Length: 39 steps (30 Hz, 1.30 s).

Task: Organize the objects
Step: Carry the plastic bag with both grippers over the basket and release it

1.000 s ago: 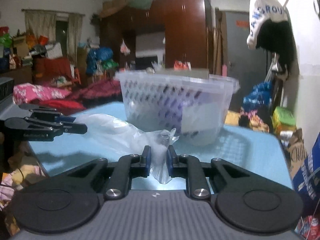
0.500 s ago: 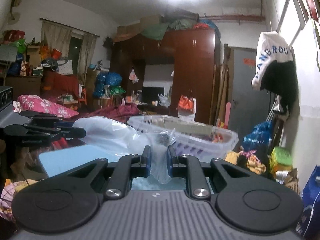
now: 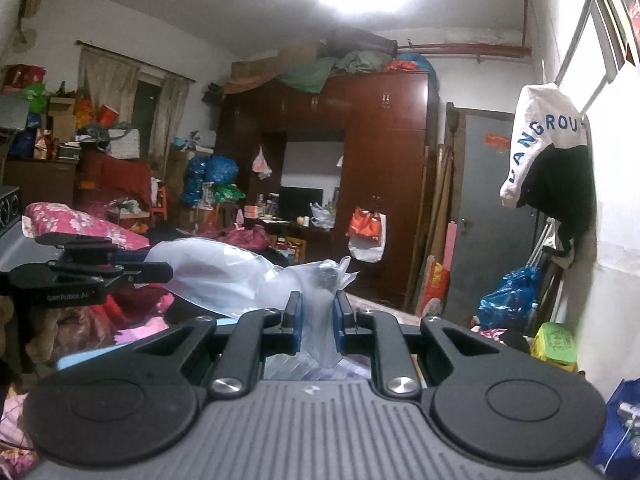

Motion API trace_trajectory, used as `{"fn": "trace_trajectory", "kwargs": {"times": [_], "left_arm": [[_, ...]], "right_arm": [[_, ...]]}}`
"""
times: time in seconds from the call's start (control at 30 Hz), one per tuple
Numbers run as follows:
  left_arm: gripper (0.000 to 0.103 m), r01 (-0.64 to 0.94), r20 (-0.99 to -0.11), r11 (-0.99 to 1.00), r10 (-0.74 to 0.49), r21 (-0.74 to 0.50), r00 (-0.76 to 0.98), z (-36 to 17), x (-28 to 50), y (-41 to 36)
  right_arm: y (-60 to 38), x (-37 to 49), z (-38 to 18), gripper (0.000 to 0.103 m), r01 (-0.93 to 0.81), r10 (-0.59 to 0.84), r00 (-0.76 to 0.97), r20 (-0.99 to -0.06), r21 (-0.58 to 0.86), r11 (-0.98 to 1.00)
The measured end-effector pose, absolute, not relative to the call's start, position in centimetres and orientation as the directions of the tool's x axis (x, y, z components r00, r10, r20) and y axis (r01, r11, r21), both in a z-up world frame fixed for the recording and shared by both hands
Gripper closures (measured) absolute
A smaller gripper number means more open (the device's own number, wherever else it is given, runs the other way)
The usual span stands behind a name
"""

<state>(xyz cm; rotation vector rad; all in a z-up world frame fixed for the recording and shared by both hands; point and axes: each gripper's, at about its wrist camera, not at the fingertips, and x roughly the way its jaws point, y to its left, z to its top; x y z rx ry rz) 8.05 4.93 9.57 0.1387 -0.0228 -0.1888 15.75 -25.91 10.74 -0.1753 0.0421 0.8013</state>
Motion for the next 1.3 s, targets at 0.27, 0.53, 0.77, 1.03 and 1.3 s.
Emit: {"fn": "trace_trajectory", "kwargs": {"times": [0.27, 0.53, 0.77, 1.03, 1.3], "left_arm": [[0.078, 0.158, -0.072, 0.98, -0.15, 0.12, 0.986, 12.6, 15.8, 4.6], [0.078, 0.159, -0.212, 0.982, -0.134, 0.104, 0.968, 8.4, 22.1, 4.8], [0.067, 0.129, -0.269, 0.987, -0.1, 0.094, 0.958, 8.3, 25.0, 4.5], [0.017, 0.072, -0.226, 0.994, -0.053, 0.077, 0.973, 8.6, 21.3, 6.2], [0.004, 0.101, -0.19, 0.995, -0.097, 0.014, 0.977, 6.4, 14.4, 6.3]], "right_arm": [[-24.6, 21.0, 12.7, 0.086, -0.676, 0.663, 0.736, -0.136, -0.104, 0.729], [-23.6, 24.7, 8.2, 0.086, -0.65, 0.62, 0.738, -0.266, -0.034, 0.759], [-23.4, 26.0, 7.3, 0.084, -0.633, 0.599, 0.74, -0.305, -0.018, 0.774], [-25.5, 25.4, 7.9, 0.003, -0.577, 0.553, 0.781, -0.288, 0.004, 0.817], [-30.0, 20.6, 5.8, 0.0, -0.613, 0.63, 0.748, -0.208, 0.149, 0.776]]}}
